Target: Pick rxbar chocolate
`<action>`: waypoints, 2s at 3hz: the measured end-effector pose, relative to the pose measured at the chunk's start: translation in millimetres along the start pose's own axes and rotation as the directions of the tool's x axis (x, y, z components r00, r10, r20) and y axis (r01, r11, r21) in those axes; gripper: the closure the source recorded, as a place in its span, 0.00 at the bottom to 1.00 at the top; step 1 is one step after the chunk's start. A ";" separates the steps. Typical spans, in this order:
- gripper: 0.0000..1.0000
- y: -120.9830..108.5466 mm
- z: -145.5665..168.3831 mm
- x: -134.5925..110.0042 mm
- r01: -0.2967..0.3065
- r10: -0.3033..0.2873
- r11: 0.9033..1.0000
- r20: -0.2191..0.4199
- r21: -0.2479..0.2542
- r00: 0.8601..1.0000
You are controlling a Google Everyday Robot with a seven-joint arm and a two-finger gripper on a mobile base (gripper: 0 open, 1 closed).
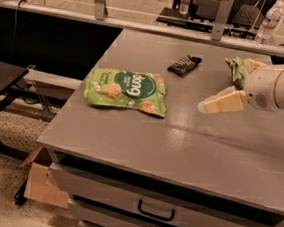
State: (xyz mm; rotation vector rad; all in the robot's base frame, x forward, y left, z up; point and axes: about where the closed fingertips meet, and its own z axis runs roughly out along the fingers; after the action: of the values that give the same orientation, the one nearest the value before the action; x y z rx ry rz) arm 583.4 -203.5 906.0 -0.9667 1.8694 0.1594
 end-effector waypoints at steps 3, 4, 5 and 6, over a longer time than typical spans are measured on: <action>0.00 -7.2 57.9 -16.4 -0.049 0.049 0.999 0.073 0.011 0.996; 0.00 -14.8 88.7 -13.5 -0.069 0.067 0.997 0.084 0.025 0.994; 0.00 -36.6 131.8 -19.0 -0.103 0.095 0.993 0.123 0.058 0.988; 0.00 -53.5 152.4 -22.5 -0.124 0.112 0.989 0.143 0.082 0.983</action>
Offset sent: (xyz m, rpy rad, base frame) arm 0.0520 0.0295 -0.0141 0.1148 -0.0361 -0.0238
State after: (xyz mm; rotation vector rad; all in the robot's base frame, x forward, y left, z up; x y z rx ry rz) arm 732.0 -151.9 862.9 -0.7636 1.7908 0.2056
